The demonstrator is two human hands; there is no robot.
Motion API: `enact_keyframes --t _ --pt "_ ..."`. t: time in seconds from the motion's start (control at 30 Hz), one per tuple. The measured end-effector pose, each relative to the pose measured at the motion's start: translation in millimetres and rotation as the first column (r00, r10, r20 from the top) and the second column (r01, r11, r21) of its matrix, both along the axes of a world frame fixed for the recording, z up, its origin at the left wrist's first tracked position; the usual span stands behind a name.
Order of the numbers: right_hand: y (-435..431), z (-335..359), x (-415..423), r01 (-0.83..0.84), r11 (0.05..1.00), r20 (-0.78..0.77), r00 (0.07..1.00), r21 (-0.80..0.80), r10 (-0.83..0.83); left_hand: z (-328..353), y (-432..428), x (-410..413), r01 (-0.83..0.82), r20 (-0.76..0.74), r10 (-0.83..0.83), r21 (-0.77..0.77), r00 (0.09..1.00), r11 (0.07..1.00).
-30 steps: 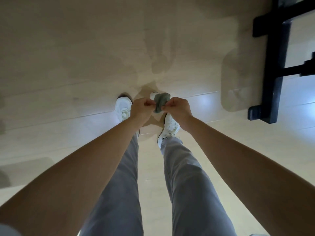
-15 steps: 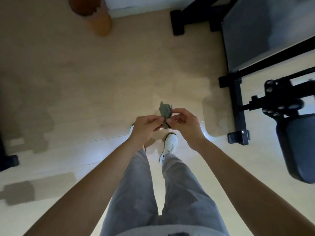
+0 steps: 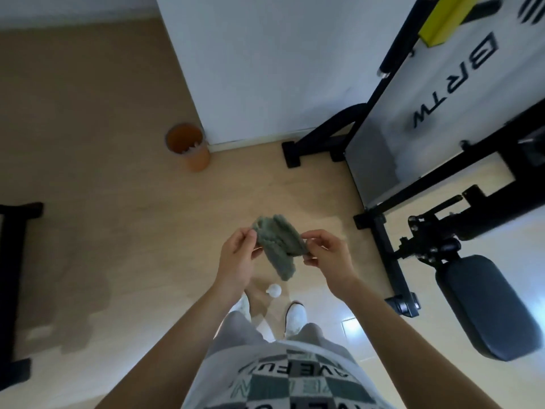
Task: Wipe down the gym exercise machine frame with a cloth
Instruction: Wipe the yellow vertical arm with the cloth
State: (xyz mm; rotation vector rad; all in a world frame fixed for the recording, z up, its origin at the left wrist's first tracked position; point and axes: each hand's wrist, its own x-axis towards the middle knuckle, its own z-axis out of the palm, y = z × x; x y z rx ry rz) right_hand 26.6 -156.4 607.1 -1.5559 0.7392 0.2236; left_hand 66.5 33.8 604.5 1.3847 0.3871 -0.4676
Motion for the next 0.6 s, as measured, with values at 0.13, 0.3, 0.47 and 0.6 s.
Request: enact_keyframes --t 0.13,0.3,0.47,0.6 --pt "-10.4 24.4 1.8 -0.157 0.925 -0.095 0.987 -0.346 0.131 30.8 -0.4 29.2 -0.033 0.051 0.035 -0.054 0.998 0.998" --pt "-7.2 59.0 23.3 -0.094 0.938 0.11 0.984 -0.335 0.138 70.0 1.6 81.6 0.283 0.155 -0.276 -0.022 0.948 0.959" --pt "2.6 96.4 76.4 -0.237 0.943 0.228 0.929 -0.235 0.291 110.7 -11.4 132.3 0.593 0.287 -0.597 0.111 0.749 0.798" --pt "-11.2 120.3 101.2 -0.164 0.968 0.326 0.92 -0.188 0.219 136.8 -40.4 167.2 0.652 0.387 -0.673 0.206 0.63 0.729"
